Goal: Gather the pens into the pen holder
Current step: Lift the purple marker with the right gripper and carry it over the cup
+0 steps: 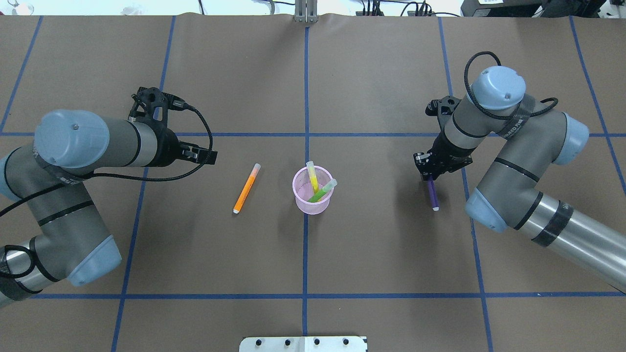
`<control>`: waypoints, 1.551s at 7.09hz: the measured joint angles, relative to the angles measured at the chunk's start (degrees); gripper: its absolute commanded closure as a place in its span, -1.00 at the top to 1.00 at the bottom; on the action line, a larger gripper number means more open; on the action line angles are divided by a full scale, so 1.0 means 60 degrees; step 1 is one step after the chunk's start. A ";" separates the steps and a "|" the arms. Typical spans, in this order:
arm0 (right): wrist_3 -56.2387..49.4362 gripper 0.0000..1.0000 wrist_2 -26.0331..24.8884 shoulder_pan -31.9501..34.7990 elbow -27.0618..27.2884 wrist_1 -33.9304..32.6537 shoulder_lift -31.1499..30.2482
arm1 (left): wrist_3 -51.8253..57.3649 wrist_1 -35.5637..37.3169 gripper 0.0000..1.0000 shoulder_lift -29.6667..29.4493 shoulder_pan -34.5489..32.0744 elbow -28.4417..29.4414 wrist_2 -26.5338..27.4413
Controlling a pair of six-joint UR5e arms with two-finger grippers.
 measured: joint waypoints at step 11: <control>0.6762 -1.00 -0.9964 -0.3683 0.3502 0.0039 0.1302 | 0.0008 -0.0364 1.00 -0.0001 0.0001 0.0153 0.0015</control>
